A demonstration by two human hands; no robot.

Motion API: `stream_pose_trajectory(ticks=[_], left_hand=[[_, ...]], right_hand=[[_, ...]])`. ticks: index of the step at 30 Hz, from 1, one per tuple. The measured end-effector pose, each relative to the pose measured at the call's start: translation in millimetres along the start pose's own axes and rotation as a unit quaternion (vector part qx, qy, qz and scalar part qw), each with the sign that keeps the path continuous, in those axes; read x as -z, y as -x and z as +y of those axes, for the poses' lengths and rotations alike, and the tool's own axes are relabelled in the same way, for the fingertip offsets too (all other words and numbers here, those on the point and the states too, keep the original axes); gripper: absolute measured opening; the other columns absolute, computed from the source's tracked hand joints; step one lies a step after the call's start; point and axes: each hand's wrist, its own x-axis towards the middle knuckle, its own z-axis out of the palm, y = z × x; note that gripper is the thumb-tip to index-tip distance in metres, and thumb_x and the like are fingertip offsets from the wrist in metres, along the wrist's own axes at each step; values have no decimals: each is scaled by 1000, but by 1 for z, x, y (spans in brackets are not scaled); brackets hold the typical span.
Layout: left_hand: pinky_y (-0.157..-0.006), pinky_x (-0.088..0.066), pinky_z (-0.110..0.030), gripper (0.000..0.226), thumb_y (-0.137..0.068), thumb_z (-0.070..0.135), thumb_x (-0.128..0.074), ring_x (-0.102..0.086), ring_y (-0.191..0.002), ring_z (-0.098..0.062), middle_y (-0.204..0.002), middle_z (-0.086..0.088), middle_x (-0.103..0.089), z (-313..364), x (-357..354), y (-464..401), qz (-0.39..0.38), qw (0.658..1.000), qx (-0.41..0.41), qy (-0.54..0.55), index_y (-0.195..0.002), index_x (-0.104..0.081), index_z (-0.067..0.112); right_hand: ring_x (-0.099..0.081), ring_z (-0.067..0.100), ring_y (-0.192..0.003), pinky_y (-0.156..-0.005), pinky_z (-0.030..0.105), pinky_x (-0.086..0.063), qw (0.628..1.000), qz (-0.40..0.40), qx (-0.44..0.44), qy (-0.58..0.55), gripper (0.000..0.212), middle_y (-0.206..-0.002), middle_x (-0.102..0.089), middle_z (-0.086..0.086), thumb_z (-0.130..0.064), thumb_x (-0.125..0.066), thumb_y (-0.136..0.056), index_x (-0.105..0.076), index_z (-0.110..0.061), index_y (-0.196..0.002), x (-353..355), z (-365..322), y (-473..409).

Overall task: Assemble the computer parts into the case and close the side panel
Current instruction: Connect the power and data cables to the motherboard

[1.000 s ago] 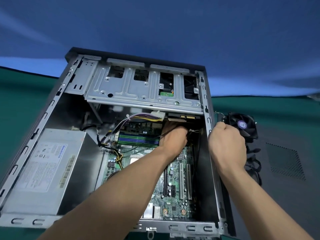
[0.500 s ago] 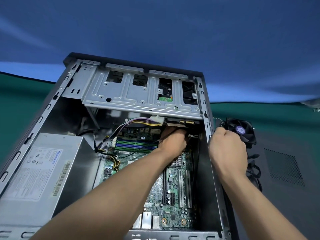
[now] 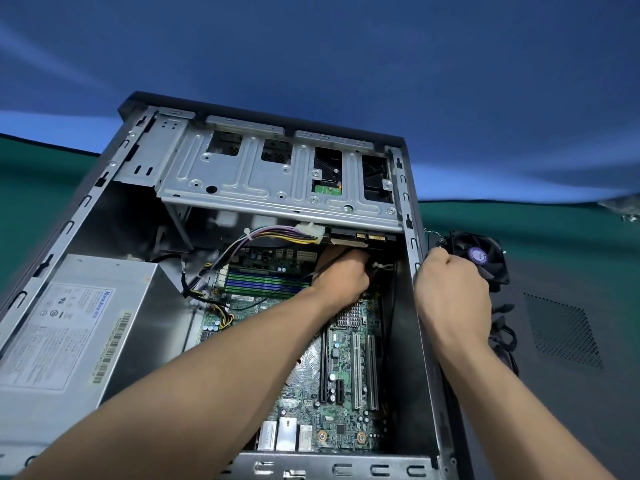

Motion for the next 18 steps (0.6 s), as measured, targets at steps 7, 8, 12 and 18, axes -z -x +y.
stream_pose_trajectory(ticks=[7, 8, 12, 18], left_hand=[[-84, -43, -35, 28, -94, 9, -41, -56, -106, -36, -116, -21, -59, 4, 2, 1, 21, 999, -16, -31, -115, -57, 0], [-83, -44, -35, 26, -93, 9, -42, -56, -105, -36, -115, -21, -60, 4, 3, 0, 21, 999, -5, -33, -112, -59, 0], [-74, -48, -32, 15, -89, 7, -46, -62, -91, -36, -102, -23, -63, 5, 6, -2, 4, 999, 29, -14, -94, -59, 3], [-78, -47, -34, 14, -86, 0, -42, -63, -91, -36, -99, -24, -65, 7, 5, 3, -12, 999, 34, -26, -79, -51, 8]], right_hand=[[-42, 28, -68, -61, 35, -28, 1000, -14, -9, 0, 39, -65, -45, 4, -20, -27, -97, -49, -8, -67, 1, 0, -1], [-42, 28, -67, -61, 35, -27, 1000, -14, -11, 1, 39, -65, -44, 4, -20, -27, -97, -49, -8, -67, 1, 0, -1], [-38, 21, -60, -58, 36, -25, 1000, -14, -7, 6, 40, -64, -44, 2, -21, -26, -97, -49, -9, -67, 0, 0, -1], [-45, 27, -66, -59, 35, -27, 1000, -17, -11, 1, 40, -68, -48, 5, -23, -26, -97, -51, -8, -69, 0, 1, -1]])
